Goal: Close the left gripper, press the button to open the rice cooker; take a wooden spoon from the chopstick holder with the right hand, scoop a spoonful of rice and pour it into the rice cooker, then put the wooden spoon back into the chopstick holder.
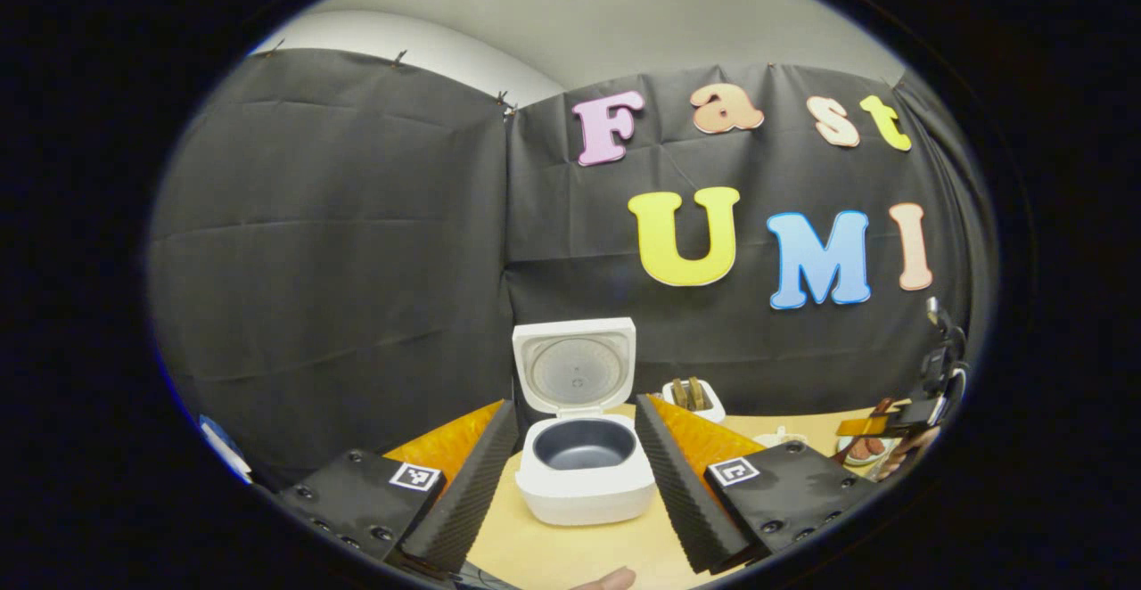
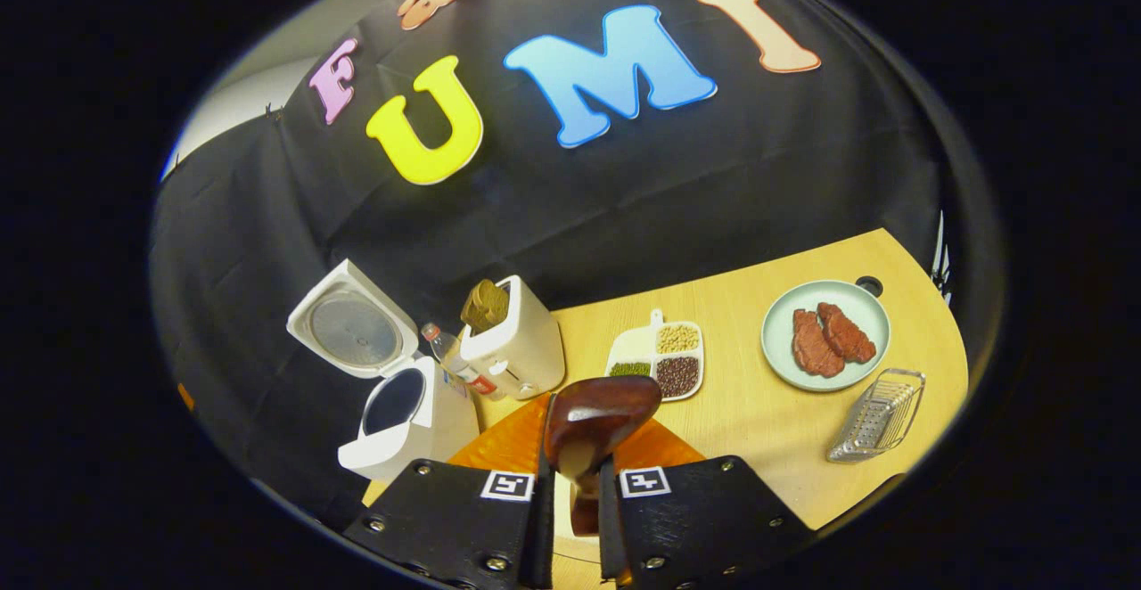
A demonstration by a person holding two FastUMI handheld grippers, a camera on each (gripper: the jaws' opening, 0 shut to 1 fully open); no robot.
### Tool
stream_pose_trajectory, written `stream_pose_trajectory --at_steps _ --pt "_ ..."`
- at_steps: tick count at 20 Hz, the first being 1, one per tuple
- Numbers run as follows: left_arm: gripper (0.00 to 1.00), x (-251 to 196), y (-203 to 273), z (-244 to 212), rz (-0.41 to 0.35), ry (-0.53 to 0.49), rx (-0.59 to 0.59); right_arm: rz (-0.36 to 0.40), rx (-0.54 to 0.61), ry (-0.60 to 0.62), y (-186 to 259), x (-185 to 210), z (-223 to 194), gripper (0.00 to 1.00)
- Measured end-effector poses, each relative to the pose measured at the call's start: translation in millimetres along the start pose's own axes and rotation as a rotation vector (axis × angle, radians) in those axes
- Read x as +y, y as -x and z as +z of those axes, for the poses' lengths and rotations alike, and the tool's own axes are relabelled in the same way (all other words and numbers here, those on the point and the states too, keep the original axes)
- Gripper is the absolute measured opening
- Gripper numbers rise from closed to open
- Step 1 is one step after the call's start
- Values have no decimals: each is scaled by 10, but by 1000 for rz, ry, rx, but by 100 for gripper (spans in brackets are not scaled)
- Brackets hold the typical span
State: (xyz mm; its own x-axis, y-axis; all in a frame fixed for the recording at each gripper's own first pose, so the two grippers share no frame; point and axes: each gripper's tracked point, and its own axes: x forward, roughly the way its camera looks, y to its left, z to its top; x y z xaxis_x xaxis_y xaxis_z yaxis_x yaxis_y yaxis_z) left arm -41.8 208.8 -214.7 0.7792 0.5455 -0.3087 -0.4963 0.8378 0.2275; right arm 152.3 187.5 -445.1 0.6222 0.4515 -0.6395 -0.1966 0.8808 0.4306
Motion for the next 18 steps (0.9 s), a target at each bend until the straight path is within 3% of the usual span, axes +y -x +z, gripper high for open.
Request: stream_pose_trajectory --at_steps 5,9,18 --pt "96 273 -214 -193 -16 39 35 -137 79 169 -549 -18 -547 21" --pt "93 499 -366 -337 -27 28 40 -211 72 234 -765 72 -652 21" --pt "96 842 -591 -446 -38 92 48 -171 157 -22 -962 532 -934 21"
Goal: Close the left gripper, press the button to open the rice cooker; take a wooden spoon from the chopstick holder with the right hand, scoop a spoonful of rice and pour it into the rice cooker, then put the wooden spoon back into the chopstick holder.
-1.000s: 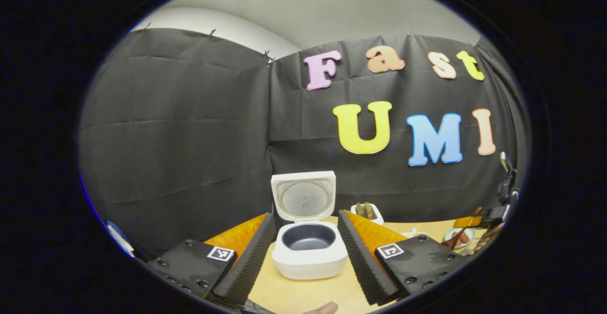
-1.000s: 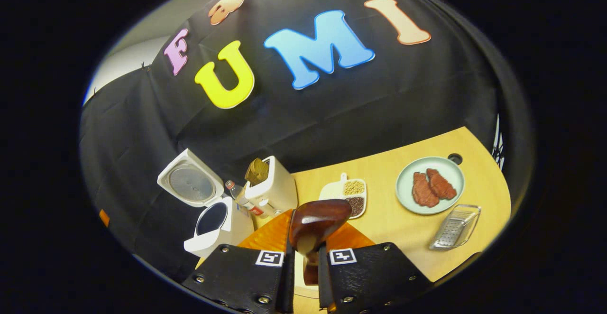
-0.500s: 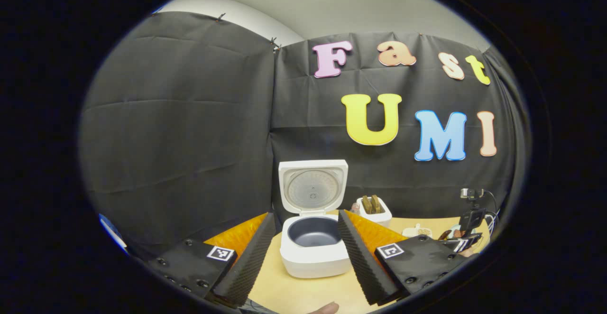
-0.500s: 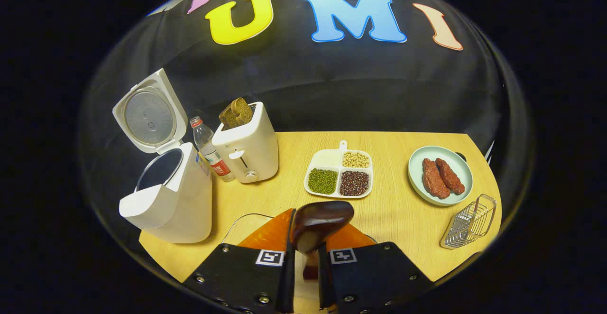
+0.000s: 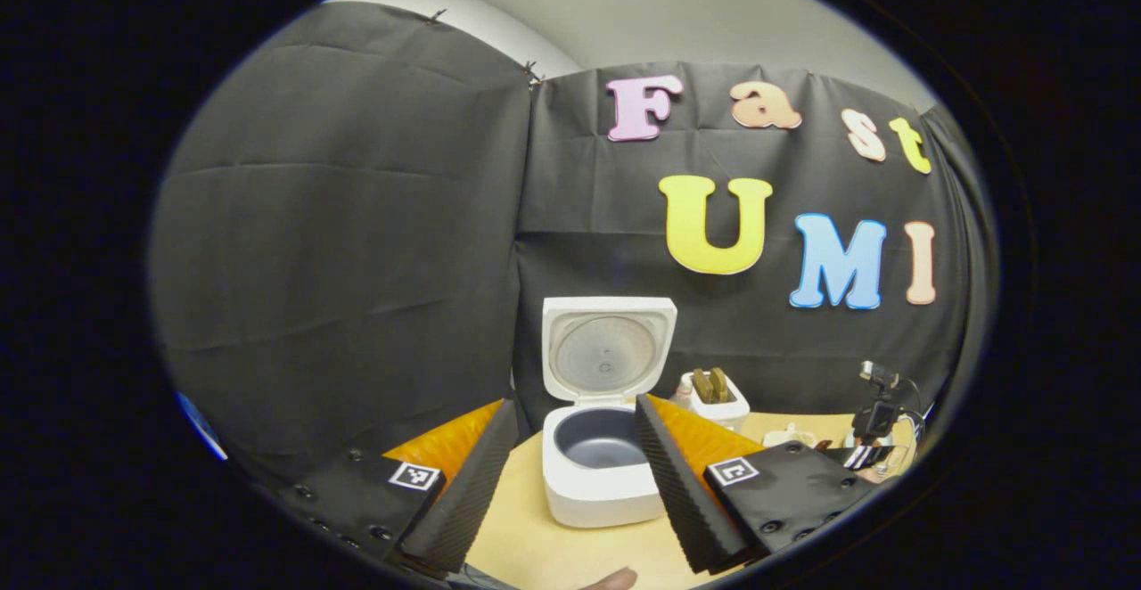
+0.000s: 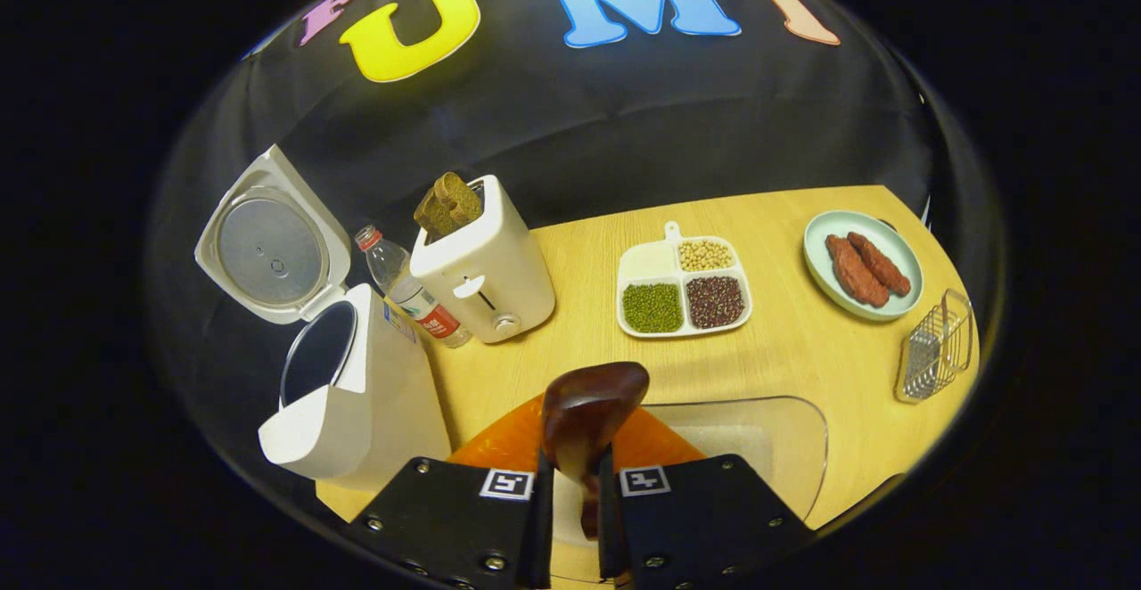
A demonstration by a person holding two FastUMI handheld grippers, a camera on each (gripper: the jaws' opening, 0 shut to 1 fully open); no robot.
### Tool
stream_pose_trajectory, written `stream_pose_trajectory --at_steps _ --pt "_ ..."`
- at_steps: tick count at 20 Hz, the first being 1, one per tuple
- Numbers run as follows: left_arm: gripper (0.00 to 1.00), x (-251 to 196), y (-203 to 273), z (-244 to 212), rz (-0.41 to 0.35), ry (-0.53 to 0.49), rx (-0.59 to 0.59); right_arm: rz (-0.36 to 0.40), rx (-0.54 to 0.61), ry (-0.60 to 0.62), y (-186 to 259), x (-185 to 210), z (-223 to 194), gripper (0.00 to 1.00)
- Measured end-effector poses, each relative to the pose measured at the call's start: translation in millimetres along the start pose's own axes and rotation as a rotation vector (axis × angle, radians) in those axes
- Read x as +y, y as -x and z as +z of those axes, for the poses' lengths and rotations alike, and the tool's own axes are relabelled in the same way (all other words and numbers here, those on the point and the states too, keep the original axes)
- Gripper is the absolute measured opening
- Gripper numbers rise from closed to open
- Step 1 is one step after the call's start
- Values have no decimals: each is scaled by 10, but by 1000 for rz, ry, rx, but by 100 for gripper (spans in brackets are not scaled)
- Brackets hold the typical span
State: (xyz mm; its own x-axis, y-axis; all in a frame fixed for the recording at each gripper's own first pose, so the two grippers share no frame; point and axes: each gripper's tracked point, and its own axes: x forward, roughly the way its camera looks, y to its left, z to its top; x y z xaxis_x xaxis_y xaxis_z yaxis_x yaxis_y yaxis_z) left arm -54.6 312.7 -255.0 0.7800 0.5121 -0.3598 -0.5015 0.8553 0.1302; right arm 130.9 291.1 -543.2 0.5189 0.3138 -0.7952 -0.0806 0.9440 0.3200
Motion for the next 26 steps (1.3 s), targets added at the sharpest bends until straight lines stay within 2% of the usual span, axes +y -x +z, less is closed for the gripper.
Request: stream_pose_trajectory --at_steps 3,5,6,7,10,15,17,20,26 --pt "92 49 9 55 -6 6 -6 27 12 -67 47 35 -56 21" --pt "88 19 26 94 -14 5 -12 59 6 -179 130 -70 -16 21" --pt "88 -21 35 116 -20 0 -16 77 1 -236 180 -144 12 17" --pt "88 -46 53 137 -27 -7 -20 88 -8 -282 225 -249 33 21" --pt "88 -165 116 143 -49 -33 -21 99 -48 -361 376 -532 120 21" --pt "89 -432 144 140 -89 -24 -4 177 -118 -474 701 -652 358 21" --pt "88 -448 182 221 -92 -20 -17 219 -127 -510 793 -640 432 21" --pt "88 -447 213 279 -91 -24 -32 237 -134 -547 847 -667 489 21" --pt "88 -143 201 260 -45 -14 -39 329 -136 -626 970 -295 621 21"
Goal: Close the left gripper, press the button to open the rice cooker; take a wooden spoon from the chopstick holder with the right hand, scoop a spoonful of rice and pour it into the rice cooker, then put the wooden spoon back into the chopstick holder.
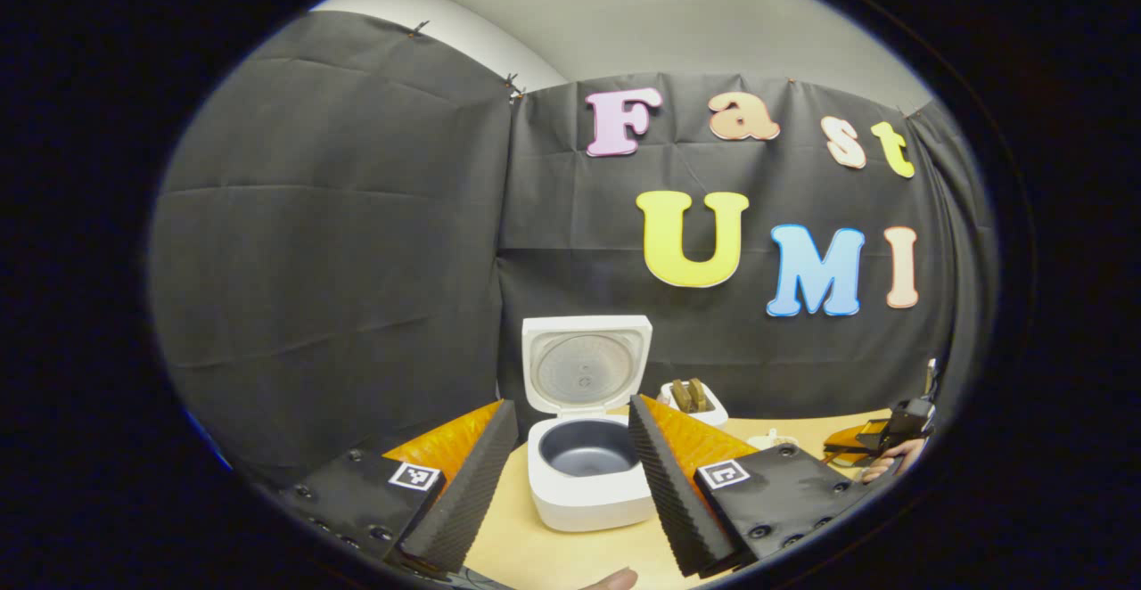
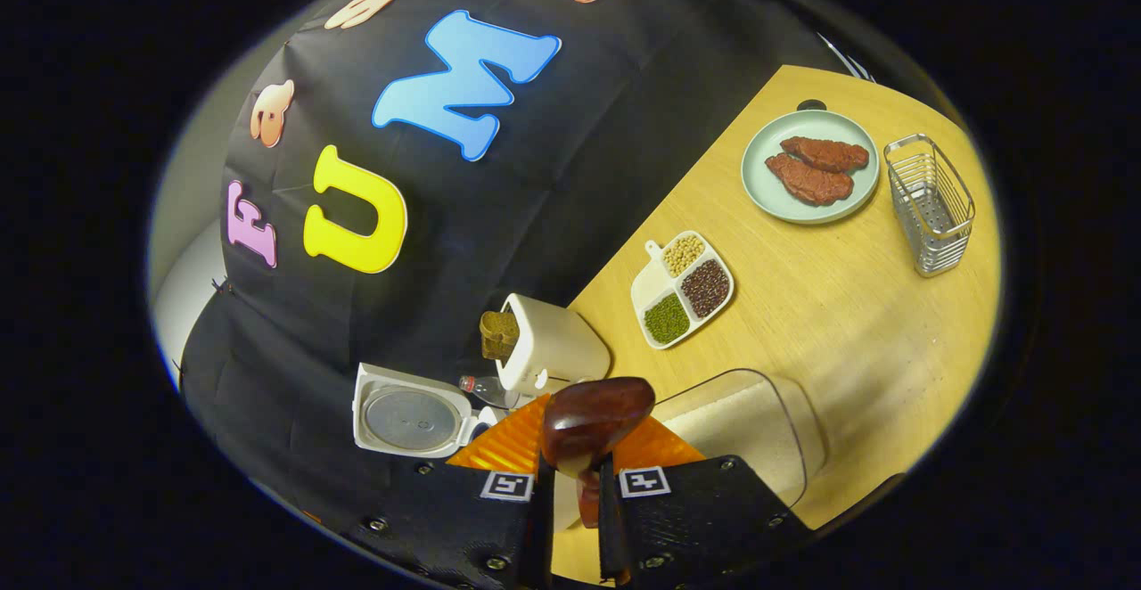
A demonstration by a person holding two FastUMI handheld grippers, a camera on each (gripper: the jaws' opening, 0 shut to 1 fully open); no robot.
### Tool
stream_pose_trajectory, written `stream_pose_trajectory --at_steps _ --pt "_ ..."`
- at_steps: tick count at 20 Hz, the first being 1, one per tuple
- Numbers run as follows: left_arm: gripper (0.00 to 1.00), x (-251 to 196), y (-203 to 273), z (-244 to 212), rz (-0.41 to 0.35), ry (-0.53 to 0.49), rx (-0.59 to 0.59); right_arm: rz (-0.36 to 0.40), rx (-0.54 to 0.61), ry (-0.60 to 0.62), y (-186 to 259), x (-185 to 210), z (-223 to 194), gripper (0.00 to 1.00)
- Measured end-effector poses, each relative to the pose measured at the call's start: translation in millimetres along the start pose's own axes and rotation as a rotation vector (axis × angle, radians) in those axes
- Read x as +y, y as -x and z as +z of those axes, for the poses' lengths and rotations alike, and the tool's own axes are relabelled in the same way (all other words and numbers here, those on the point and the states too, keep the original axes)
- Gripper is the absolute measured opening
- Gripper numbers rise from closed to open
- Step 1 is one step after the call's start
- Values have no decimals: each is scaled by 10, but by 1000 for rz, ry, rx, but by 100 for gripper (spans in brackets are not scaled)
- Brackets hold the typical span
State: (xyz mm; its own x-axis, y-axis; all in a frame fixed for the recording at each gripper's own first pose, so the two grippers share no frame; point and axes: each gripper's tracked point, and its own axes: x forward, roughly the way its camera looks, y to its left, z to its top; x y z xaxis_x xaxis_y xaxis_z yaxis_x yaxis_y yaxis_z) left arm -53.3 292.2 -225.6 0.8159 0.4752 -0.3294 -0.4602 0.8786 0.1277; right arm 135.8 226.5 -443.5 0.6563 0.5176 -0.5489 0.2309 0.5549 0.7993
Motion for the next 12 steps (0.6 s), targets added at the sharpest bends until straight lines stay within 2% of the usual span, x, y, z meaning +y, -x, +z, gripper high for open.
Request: stream_pose_trajectory --at_steps 3,7,9,12 --pt "88 234 -46 -37 25 13 -4 49 39 -9 -101 368 -205 21" --pt "89 607 -141 -99 62 49 -8 128 73 -1 -365 1055 -485 21" --pt "91 788 -168 -104 79 46 -23 159 89 16 -534 1385 -644 21" --pt "88 962 -231 -160 91 70 -26 202 110 74 -847 1896 -913 21"
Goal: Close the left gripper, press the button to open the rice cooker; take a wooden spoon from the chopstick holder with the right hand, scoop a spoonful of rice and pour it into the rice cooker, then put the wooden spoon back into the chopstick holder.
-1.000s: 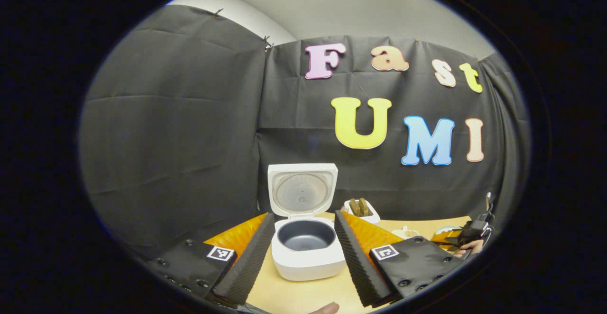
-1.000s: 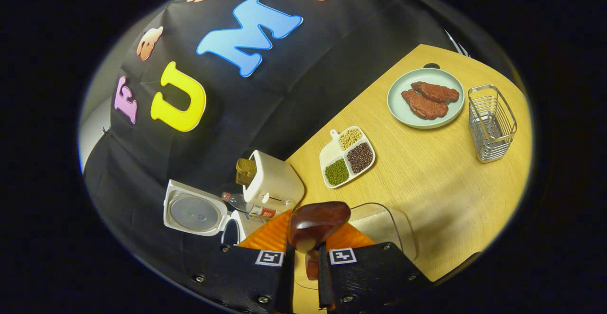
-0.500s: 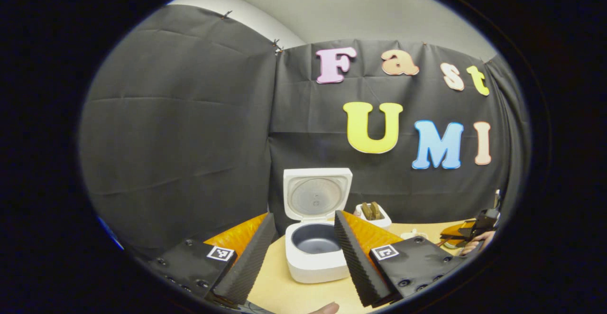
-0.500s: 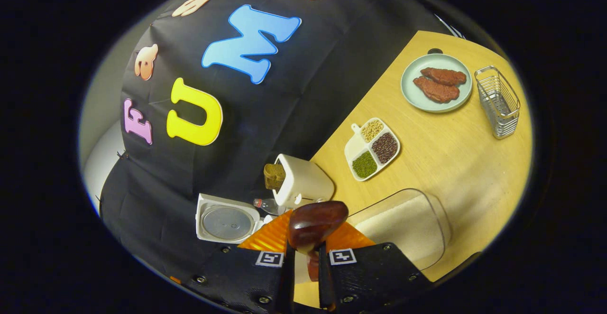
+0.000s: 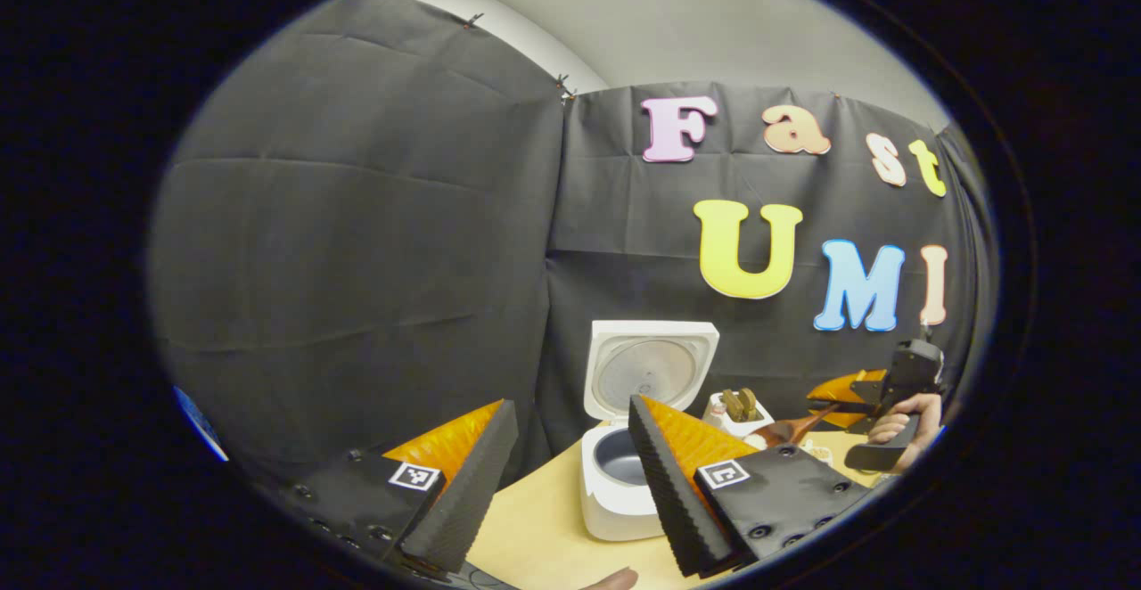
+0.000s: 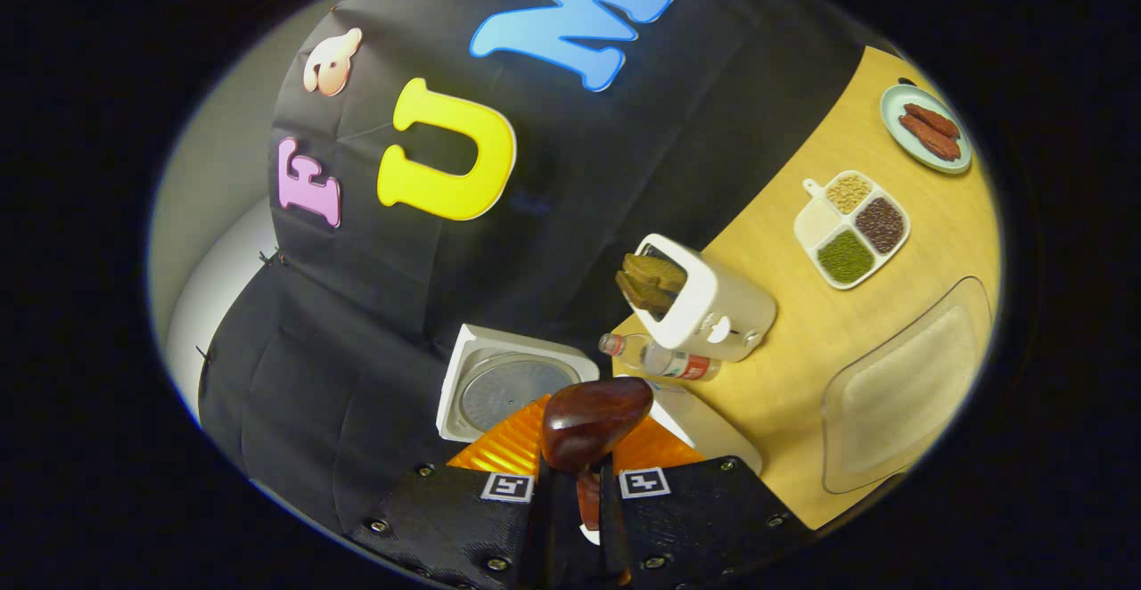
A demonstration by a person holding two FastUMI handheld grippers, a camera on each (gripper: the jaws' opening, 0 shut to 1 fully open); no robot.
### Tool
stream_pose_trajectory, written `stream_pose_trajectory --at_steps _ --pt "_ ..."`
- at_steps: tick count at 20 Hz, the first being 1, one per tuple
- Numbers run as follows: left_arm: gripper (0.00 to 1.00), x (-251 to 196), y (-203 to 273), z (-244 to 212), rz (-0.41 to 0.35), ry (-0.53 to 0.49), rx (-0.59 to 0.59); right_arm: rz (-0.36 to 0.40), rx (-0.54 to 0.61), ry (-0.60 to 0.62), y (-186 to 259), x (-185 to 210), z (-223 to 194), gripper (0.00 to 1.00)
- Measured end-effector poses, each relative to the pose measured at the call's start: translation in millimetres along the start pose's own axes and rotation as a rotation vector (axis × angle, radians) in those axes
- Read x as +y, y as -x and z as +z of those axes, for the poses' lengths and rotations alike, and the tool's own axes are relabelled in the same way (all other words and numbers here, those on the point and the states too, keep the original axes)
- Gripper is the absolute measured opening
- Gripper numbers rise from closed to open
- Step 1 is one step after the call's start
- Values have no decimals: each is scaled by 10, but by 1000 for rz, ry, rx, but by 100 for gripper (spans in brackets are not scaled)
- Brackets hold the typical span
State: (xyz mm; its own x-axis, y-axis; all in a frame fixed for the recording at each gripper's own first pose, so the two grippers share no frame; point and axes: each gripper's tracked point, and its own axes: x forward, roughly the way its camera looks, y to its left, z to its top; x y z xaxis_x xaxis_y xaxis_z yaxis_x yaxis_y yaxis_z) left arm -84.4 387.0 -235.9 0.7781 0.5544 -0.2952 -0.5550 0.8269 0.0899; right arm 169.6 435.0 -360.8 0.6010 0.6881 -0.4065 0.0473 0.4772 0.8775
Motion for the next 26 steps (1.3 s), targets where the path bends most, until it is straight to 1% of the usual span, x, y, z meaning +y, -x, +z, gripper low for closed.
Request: stream_pose_trajectory --at_steps 2,4,5,6,7,9,11,13,16,19,20,23,24,26 --pt "88 117 -30 -67 11 20 11 -11 26 103 -279 178 -180 20" --pt "88 214 -94 -106 24 37 18 -41 59 236 -505 255 -379 20" --pt "90 269 -120 -106 35 42 17 -48 73 290 -621 275 -472 21" --pt "92 318 -140 -131 44 46 19 -56 89 332 -763 270 -569 20" --pt "88 363 -146 -165 52 47 22 -72 111 361 -893 244 -665 20" --pt "88 410 -154 -234 56 47 34 -101 143 406 -1150 172 -833 21" --pt "88 431 -175 -324 58 45 45 -124 151 531 -1314 129 -949 20" --pt "90 432 -210 -358 58 48 53 -140 177 689 -1378 98 -1097 20" --pt "90 504 -236 -431 62 53 65 -131 194 820 -1442 101 -1276 21" --pt "92 534 -240 -480 73 59 69 -135 217 967 -1448 15 -1438 20" --pt "88 534 -245 -493 73 55 70 -134 222 1003 -1421 -5 -1496 21" --pt "88 513 -227 -511 62 50 78 -116 200 1158 -1329 -16 -1594 21" --pt "89 513 -226 -528 60 51 82 -114 191 1217 -1284 -36 -1622 21" --pt "89 516 -222 -558 55 56 91 -97 196 1358 -1175 -75 -1725 21"
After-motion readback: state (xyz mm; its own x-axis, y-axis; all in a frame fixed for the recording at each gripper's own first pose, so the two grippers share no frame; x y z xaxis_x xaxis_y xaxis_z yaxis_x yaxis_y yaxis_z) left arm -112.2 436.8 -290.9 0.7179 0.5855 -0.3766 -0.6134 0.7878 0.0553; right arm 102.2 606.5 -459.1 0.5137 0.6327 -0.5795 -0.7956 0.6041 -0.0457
